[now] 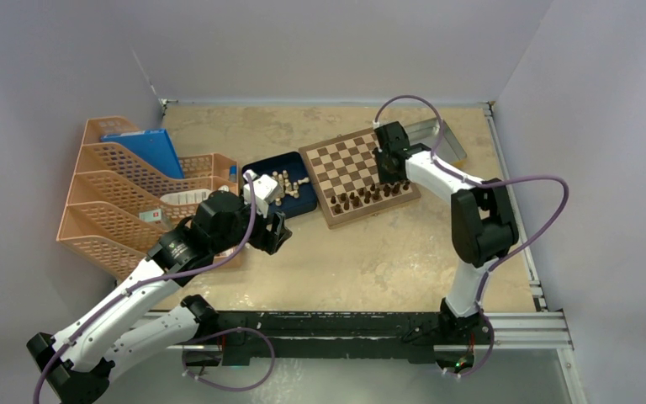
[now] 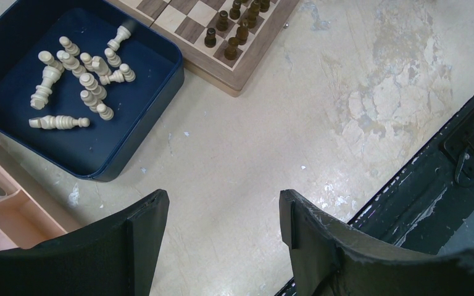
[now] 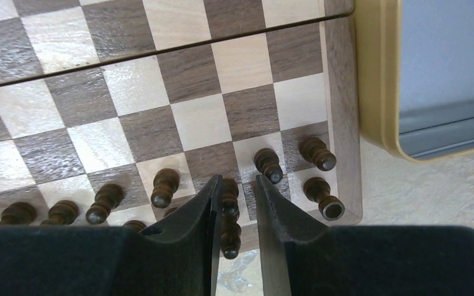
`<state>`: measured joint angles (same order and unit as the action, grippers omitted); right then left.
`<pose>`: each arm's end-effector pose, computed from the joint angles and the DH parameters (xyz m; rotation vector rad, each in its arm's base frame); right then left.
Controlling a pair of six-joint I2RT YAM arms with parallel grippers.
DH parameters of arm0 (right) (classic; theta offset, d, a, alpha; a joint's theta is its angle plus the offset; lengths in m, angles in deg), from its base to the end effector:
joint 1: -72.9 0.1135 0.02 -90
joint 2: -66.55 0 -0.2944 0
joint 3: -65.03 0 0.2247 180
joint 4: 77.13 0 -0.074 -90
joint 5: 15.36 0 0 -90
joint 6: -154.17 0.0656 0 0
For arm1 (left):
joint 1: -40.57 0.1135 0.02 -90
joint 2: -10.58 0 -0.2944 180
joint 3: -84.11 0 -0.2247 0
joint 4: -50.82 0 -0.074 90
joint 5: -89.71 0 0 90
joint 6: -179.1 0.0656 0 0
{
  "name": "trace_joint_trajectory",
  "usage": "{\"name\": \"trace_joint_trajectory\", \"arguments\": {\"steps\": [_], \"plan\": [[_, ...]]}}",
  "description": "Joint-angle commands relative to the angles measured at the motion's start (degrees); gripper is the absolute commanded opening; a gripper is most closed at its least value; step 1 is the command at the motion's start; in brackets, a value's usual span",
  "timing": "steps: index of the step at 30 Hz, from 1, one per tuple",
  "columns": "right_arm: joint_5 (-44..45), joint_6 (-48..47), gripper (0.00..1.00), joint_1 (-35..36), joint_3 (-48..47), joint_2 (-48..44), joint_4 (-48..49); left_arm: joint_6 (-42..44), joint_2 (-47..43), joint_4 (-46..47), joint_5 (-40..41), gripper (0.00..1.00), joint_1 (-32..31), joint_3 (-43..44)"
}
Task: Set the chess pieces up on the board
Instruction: Adjust the chess piece on the chessboard.
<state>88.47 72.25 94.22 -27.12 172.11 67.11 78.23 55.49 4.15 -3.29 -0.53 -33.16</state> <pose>0.3854 0.1336 0.2408 -0.1687 2.3908 -0.0547 0.1090 -0.0996 0.3228 0.5874 2.0484 -0.6017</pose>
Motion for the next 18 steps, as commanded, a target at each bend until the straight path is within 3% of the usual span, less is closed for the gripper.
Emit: {"name": "trace_joint_trajectory", "arguments": {"steps": [1, 18], "plan": [[-1.72, -1.13, 0.29, -0.46, -0.05, 0.45, -0.44, 0.35, -0.09, 1.56, -0.39, 0.66, 0.23, 1.01], [-4.14, -1.58, 0.25, -0.60, -0.40, 1.61, -0.84, 0.56, 0.34, 1.56, -0.32, 0.66, 0.21, 1.07]]}}
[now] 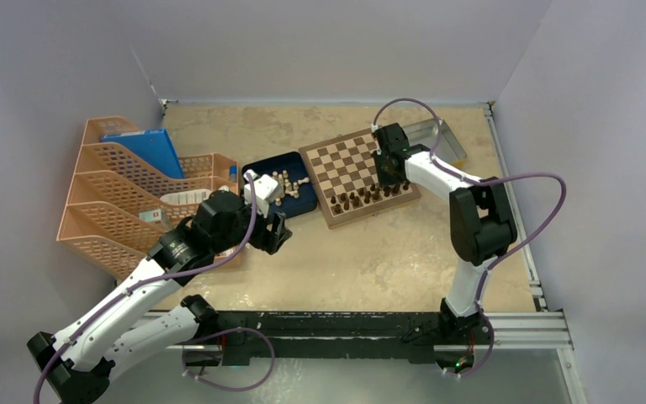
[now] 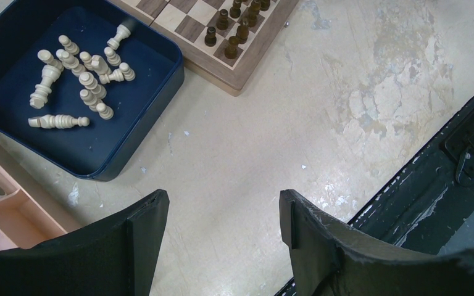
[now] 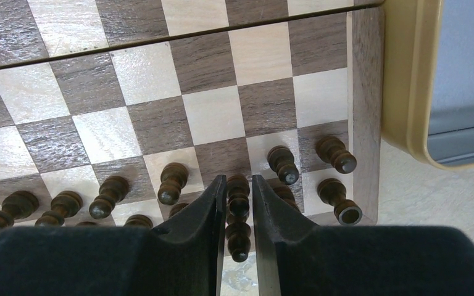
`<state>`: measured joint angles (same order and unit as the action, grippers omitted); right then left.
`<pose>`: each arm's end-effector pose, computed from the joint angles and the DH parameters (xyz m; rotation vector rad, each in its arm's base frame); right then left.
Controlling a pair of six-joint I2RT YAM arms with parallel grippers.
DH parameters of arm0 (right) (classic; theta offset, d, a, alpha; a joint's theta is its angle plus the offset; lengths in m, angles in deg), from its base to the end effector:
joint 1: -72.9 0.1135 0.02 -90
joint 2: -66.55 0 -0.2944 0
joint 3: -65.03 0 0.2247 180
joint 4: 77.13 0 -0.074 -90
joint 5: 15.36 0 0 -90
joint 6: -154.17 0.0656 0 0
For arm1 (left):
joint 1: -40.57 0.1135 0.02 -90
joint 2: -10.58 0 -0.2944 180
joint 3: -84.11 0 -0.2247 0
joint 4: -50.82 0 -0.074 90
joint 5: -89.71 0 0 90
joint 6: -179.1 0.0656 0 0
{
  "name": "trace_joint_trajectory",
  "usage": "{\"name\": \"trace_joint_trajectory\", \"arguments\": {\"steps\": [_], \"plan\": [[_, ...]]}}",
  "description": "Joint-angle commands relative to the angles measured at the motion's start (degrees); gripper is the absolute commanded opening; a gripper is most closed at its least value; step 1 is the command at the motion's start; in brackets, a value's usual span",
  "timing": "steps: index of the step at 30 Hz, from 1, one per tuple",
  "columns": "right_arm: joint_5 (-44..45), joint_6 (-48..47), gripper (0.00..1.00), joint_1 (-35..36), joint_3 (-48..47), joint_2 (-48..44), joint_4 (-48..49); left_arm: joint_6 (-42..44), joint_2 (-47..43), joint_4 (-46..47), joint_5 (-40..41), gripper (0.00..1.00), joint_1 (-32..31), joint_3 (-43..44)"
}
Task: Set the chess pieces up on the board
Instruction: Adjust the chess piece on the chessboard.
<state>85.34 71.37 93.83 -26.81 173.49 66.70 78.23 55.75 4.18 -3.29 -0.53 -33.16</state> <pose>0.3867 0.1349 0.2286 -0.2122 2.4350 -0.0133 0.1097 -0.1003 0.3223 0.5884 2.0523 -0.6003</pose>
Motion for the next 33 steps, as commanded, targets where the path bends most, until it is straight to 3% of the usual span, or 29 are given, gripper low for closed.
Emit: {"name": "trace_joint_trajectory", "arguments": {"steps": [1, 8, 19, 33], "plan": [[-1.15, -0.74, 0.25, -0.29, -0.73, 0.36, -0.45, 0.52, 0.09, 1.46, -0.31, 0.66, 0.18, 1.09], [-1.76, -0.53, 0.26, -0.35, -0.74, 0.84, -0.86, 0.59, 0.07, 1.57, -0.32, 0.66, 0.16, 1.03], [-0.86, -0.10, 0.18, -0.35, -1.90, 0.18, 0.55, 0.68, 0.49, 1.56, -0.30, 0.66, 0.23, 1.01], [-1.50, 0.62, 0.18, -0.36, -4.00, 2.01, 2.58, 0.59, 0.61, 1.49, 0.07, 0.66, 0.23, 0.99]]}}
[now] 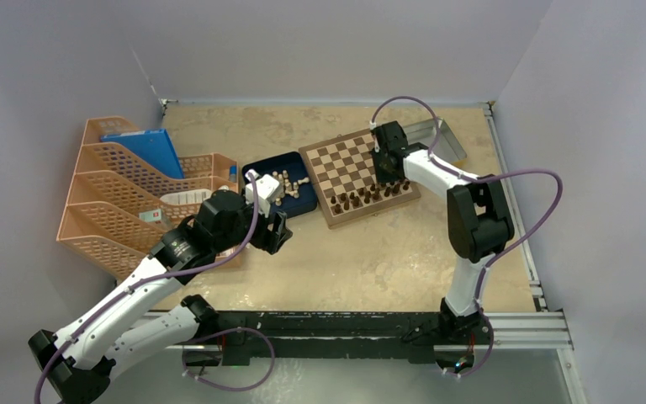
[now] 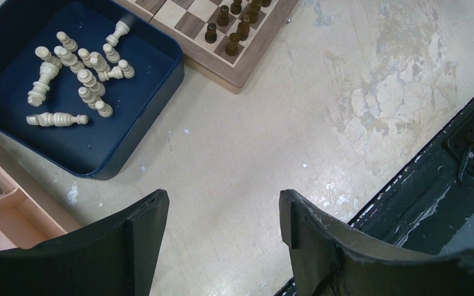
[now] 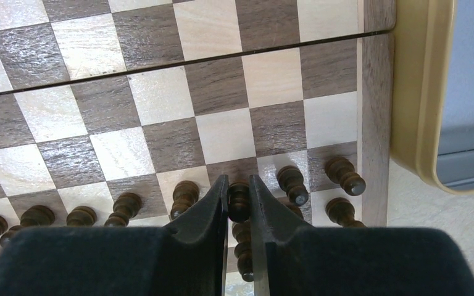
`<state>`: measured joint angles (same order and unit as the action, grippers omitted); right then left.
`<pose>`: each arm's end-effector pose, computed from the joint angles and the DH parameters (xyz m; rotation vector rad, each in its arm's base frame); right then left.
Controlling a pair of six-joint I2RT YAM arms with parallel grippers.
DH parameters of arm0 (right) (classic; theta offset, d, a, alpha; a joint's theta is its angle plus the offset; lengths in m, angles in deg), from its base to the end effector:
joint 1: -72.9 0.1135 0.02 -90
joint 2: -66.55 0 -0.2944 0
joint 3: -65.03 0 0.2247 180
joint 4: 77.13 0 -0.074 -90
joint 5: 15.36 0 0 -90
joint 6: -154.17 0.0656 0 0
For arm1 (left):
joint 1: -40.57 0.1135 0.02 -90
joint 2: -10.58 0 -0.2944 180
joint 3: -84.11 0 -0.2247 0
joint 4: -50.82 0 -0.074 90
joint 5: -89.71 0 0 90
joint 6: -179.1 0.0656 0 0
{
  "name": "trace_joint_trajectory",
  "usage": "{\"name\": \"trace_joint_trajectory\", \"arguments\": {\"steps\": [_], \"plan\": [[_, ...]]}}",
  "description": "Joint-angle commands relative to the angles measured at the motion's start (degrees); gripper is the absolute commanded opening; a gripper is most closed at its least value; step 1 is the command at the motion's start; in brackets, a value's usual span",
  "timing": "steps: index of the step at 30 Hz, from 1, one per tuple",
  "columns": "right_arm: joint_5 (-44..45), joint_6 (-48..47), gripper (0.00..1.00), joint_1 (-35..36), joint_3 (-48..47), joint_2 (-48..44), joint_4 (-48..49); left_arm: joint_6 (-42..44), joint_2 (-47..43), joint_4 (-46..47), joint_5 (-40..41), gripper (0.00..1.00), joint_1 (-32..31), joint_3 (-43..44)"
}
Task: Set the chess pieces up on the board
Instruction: Adjust the chess piece on the chessboard.
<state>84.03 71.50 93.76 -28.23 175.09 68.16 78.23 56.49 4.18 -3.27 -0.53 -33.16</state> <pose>0.3959 0.1394 0.2272 -0.2138 2.4182 0.0219 0.1118 -0.1020 0.3206 0.5913 2.0649 -0.5955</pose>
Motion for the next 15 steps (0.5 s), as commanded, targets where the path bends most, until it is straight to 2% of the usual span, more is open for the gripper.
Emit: {"name": "trace_joint_trajectory", "arguments": {"steps": [1, 15], "plan": [[-0.16, 0.49, 0.18, -0.25, -2.68, 0.59, 1.12, 0.55, -0.08, 1.54, 0.02, 0.66, 0.23, 0.99], [-1.43, 0.40, 0.27, -0.28, -3.27, 2.17, 1.01, 0.68, 0.12, 1.54, 0.17, 0.66, 0.23, 0.99]]}}
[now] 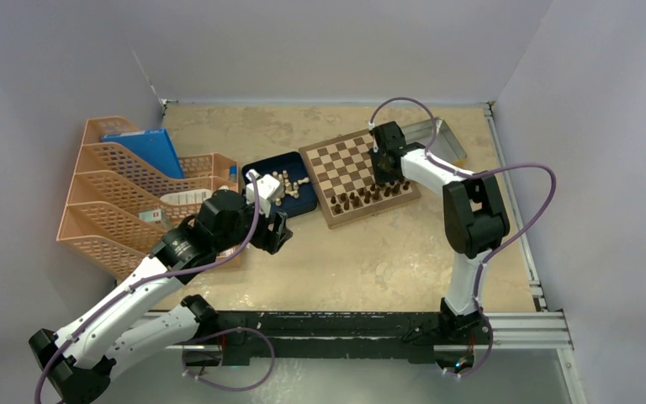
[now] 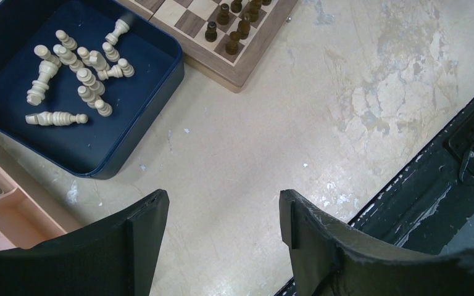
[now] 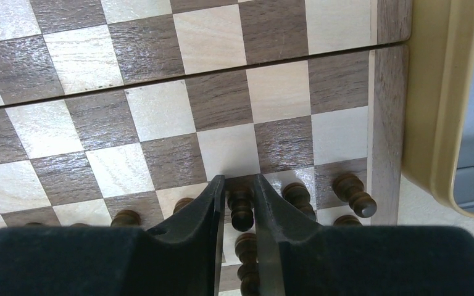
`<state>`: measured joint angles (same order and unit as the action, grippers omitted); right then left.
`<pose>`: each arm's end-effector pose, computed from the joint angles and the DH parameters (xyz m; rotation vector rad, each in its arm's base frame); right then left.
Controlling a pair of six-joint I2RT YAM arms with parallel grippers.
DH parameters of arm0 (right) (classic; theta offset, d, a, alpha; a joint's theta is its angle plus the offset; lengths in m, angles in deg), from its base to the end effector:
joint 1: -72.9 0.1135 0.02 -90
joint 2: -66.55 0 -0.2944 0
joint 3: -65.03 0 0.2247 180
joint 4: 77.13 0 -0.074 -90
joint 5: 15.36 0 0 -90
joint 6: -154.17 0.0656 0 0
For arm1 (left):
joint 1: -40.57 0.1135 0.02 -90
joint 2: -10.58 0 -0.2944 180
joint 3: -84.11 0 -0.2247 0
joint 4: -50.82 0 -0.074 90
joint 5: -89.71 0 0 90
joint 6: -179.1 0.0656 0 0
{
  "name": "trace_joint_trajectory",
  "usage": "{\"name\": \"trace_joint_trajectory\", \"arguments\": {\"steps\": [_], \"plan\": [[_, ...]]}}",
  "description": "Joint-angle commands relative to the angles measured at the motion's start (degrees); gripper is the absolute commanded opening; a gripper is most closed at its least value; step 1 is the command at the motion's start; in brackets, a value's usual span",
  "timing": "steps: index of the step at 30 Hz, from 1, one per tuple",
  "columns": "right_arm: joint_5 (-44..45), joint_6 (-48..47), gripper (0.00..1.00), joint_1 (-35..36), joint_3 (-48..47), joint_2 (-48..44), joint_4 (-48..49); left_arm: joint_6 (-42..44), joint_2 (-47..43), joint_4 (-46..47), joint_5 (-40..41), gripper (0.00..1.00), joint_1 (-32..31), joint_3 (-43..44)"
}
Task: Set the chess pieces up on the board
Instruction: Adjust the chess piece on the chessboard, then reset both arms
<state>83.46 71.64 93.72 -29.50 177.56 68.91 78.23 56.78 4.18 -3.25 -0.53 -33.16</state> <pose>0.4050 0.1432 0.2176 -0.2161 2.4276 0.0319 0.1126 -0.1027 0.3199 0.5923 2.0698 -0.5933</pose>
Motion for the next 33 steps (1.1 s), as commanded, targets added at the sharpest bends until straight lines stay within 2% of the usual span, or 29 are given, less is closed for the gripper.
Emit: {"name": "trace_joint_trajectory", "arguments": {"steps": [1, 21, 28, 33], "plan": [[-0.75, 0.19, 0.27, -0.24, -2.19, -0.33, 0.13, 0.68, -0.07, 1.54, 0.15, 0.66, 0.23, 1.01], [1.88, 1.79, 0.33, -0.25, -5.57, -3.23, -0.11, 0.50, 0.27, 1.45, 0.85, 0.66, 0.23, 1.01], [1.67, 2.81, 0.37, -0.25, -4.56, -8.37, 2.31, 0.04, 1.00, 1.58, 2.00, 0.66, 0.22, 1.01], [-2.51, 3.29, 0.41, 0.08, 0.14, -14.87, 7.78, -1.77, 1.52, 1.68, 5.25, 0.72, 0.19, 1.68]]}}
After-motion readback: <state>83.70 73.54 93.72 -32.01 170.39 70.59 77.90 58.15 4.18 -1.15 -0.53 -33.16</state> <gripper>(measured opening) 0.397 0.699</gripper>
